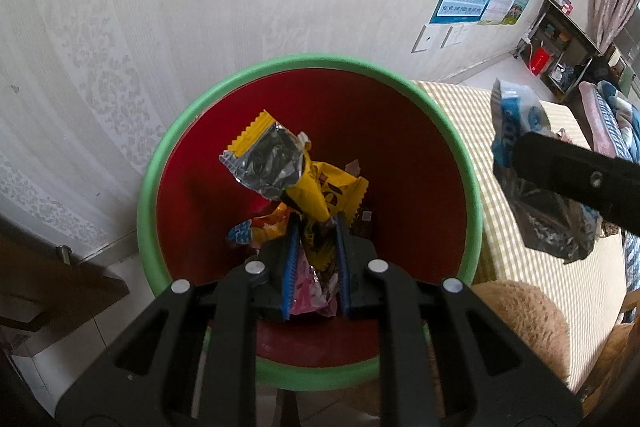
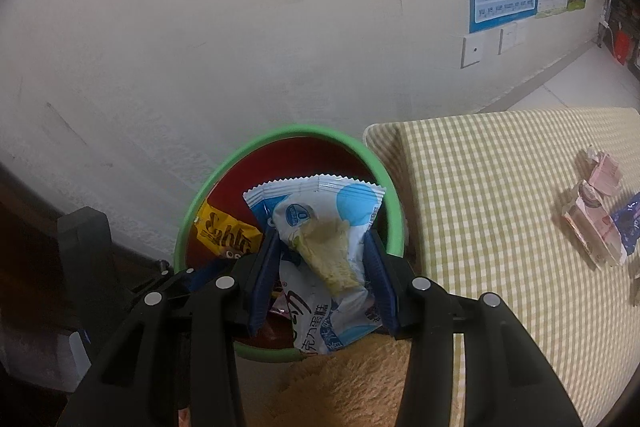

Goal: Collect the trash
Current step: 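Carry the yellow-silver wrapper over the bin with the left gripper while the right brings the white-blue one, then open both grippers over the bin to drop the two wrappers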

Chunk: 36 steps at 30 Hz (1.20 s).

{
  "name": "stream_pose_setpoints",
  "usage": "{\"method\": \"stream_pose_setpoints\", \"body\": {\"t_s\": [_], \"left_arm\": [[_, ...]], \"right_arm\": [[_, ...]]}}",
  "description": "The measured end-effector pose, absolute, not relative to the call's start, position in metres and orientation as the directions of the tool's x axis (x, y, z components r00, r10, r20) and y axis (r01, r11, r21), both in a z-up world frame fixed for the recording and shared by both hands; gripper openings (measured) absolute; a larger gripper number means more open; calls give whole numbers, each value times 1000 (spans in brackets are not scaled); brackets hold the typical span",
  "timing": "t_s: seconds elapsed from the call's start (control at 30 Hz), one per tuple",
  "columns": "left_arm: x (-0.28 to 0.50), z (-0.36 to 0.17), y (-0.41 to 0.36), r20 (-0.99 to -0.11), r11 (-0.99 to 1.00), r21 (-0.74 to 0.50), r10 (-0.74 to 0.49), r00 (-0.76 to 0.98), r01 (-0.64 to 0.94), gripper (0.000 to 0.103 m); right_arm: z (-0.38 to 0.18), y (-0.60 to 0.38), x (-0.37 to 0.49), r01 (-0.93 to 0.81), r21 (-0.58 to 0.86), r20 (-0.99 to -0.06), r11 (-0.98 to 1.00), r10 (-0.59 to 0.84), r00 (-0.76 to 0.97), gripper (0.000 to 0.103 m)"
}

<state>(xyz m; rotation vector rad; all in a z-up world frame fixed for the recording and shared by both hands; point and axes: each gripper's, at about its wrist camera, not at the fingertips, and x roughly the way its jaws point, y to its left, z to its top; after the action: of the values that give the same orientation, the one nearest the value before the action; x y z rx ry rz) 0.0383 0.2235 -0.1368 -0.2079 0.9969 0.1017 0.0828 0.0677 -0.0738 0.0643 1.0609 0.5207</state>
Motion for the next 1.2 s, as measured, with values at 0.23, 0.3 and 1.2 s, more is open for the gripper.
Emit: {"method": "stream_pose_setpoints", "body": {"t_s": [0.23,0.3,1.2], "left_arm": [[39,-139,226,-844,973,-127,-4,537,-192,17],[39,-139,228,-842,969,-138,-6,540,-204,26],[40,-89,139,-787,997,-70,-44,616,-18,56]], "right_arm": [[-75,69,86,-383,306,-810,872,450,377,46],[-75,69,86,-381,311,-803,871,455,385,52],[-88,-281,95,404,100,-876,909,-112,469,74]]}}
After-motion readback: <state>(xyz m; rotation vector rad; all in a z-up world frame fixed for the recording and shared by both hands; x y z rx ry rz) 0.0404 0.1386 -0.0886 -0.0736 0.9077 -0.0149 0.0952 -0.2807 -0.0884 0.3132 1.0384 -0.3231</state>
